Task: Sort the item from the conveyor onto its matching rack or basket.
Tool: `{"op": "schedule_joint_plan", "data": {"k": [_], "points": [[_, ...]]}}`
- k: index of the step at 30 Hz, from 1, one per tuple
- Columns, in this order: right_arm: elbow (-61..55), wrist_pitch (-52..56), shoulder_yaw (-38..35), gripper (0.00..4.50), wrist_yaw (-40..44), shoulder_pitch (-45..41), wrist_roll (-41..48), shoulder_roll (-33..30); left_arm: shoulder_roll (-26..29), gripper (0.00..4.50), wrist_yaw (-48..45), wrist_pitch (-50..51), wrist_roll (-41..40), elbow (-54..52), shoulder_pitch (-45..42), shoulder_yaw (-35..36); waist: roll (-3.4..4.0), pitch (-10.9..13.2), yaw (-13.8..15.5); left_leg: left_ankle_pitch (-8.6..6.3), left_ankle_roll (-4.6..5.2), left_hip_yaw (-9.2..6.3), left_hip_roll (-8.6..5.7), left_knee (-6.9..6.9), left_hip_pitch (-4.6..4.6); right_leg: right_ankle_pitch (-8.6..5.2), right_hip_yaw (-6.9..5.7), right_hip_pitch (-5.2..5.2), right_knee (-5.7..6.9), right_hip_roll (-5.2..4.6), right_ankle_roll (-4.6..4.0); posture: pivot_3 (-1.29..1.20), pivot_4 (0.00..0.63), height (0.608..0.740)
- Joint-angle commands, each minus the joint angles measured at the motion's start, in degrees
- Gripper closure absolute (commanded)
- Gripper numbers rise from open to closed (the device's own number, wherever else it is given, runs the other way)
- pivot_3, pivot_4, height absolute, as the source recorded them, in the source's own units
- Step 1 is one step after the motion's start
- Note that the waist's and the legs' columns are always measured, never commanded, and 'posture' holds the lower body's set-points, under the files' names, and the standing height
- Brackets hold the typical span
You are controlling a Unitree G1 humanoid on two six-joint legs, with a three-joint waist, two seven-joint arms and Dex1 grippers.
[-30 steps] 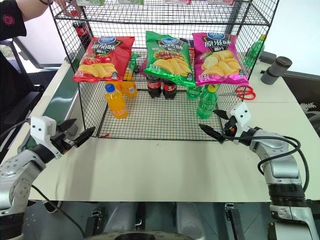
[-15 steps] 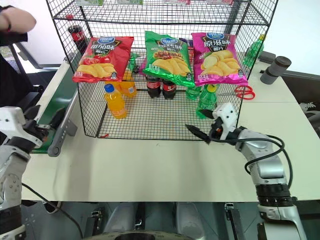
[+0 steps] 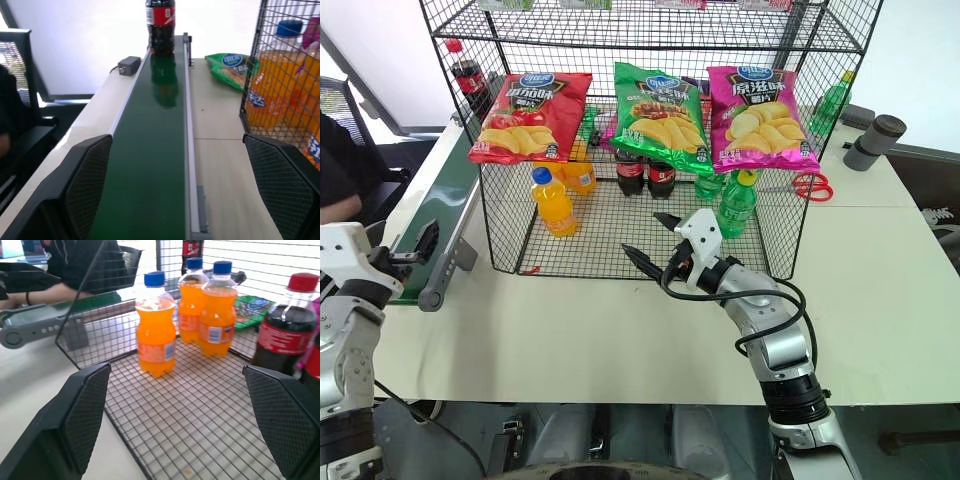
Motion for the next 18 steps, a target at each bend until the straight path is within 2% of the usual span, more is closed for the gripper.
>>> {"op": "schedule_joint_plan", "data": {"k": [1, 18], "points": [[-2.94, -0.13, 0.7, 0.11, 1.37, -0.49, 1.23, -0.23, 0.76, 0.0, -0.07, -1.77, 0.78, 0.21, -0.95, -0.26, 0.0, 0.0, -0.03, 0.0, 0.0, 0.0, 0.0, 0.0, 0.0, 0.0, 0.0, -0.01, 0.0, 0.0, 0.0, 0.0, 0.15, 0.734], [-0.82, -5.45, 0.13, 0.11, 6.25, -0.35, 1.01, -2.56, 0.08, 0.0, 1.95, -2.54, 1.65, 1.92, -3.66, -1.93, -0.01, -0.01, -0.04, 0.0, 0.0, 0.0, 0.0, 0.0, -0.01, 0.0, -0.02, -0.01, 0.01, -0.01, 0.0, 0.0, 0.15, 0.734]]}}
